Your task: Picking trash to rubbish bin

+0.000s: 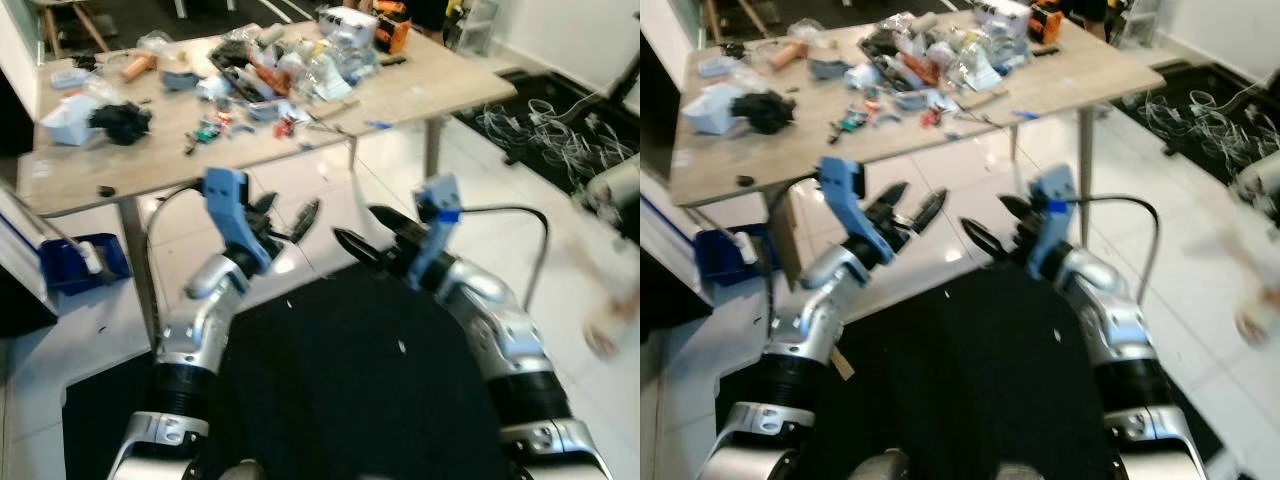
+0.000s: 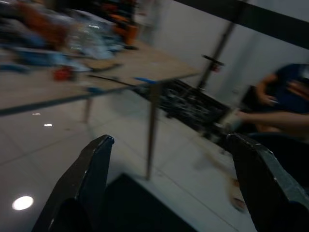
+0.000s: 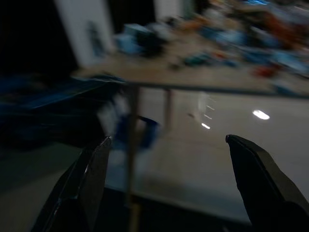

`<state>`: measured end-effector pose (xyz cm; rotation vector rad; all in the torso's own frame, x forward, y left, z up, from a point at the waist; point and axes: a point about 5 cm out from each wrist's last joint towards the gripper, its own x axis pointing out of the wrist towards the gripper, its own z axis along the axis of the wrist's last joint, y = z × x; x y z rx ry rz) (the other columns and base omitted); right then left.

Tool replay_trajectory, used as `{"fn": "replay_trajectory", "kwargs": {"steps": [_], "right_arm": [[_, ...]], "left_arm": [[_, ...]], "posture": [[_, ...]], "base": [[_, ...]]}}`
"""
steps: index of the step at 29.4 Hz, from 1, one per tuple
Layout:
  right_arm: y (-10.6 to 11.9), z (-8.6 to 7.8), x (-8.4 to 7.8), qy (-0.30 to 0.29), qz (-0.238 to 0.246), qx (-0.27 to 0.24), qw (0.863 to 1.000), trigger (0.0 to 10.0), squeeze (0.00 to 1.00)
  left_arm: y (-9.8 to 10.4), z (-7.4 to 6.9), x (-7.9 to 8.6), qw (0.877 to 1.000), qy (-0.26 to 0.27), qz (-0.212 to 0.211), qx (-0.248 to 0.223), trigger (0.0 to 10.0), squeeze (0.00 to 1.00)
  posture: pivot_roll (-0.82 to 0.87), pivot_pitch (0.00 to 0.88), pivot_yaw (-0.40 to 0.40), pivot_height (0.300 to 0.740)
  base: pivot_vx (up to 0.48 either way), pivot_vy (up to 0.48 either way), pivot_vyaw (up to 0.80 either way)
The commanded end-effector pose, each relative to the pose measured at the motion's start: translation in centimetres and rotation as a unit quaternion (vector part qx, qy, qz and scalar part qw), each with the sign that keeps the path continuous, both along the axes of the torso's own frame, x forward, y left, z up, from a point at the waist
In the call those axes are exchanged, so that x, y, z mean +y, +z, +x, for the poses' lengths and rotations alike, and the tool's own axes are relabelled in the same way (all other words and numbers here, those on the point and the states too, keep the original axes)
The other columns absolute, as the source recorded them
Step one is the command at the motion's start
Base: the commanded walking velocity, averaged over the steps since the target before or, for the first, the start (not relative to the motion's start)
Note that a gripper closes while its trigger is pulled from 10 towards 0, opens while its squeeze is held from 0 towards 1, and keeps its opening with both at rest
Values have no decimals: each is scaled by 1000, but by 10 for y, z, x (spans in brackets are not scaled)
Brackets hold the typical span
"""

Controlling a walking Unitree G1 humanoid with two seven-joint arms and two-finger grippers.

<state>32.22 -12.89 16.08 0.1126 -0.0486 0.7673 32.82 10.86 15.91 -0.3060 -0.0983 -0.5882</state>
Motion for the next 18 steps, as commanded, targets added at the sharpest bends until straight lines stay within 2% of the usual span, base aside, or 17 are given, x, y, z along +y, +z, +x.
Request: {"fn": "replay_trajectory", "kwargs": {"steps": [1,3,14,18], "right_arm": [[-5,-1,-6,-7,0,10,1000,10000,0],[-4,-1,-6,-9,5,8,1000,10000,0],[-4,-1,-6,-17,14,16,1000,10000,0],[-4,-1,-6,-17,14,17,1000,10000,0]], "left_arm": [[-3,-2,-3,1000,-5,0,5,10000,0],[-3,-2,-3,1000,-5,-1,4,10000,0],[-2,-2,-2,1000,-2,-5,-1,10000,0],[-2,-3,-3,1000,-6,5,-5,10000,0]], "posture": [[-73,0,-35,740],[-73,0,-34,740],[-72,0,-35,740],[-71,0,-40,740]], "base": [[0,0,781],[0,0,625],[0,0,0],[0,0,0]]}}
